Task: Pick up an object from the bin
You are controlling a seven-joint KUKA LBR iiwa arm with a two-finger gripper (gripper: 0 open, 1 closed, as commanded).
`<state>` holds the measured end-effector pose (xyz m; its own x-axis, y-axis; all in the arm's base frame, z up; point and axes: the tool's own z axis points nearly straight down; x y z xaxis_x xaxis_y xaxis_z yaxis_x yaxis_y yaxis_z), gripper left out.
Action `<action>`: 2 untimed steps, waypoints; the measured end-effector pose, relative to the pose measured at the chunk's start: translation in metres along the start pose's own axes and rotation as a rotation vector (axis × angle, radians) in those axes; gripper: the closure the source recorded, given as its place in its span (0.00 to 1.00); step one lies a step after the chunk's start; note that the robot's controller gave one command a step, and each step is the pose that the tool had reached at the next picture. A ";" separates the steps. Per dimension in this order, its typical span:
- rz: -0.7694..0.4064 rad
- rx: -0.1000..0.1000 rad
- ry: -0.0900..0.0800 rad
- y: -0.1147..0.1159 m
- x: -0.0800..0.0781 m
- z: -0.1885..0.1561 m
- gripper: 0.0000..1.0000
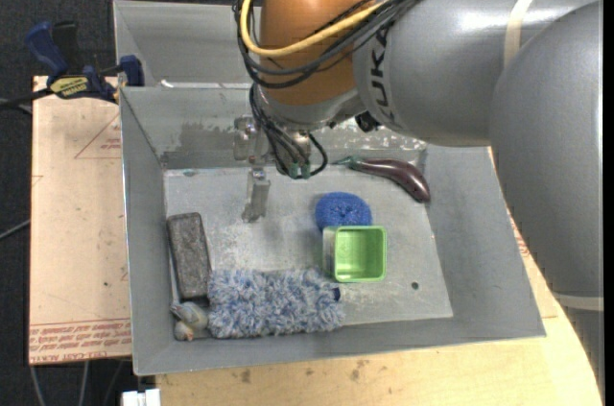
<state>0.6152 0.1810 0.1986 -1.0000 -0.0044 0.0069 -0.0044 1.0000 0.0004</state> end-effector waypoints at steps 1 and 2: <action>0.003 -0.001 -0.008 -0.001 -0.002 -0.005 0.00; -0.069 -0.002 -0.014 -0.007 0.013 0.024 0.00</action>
Offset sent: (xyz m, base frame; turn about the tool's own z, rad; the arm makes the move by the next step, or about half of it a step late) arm -0.0640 -0.0280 -0.1184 -0.2796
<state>0.6016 0.1741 0.1750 -0.9973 -0.0730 -0.0072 -0.0730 0.9973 0.0021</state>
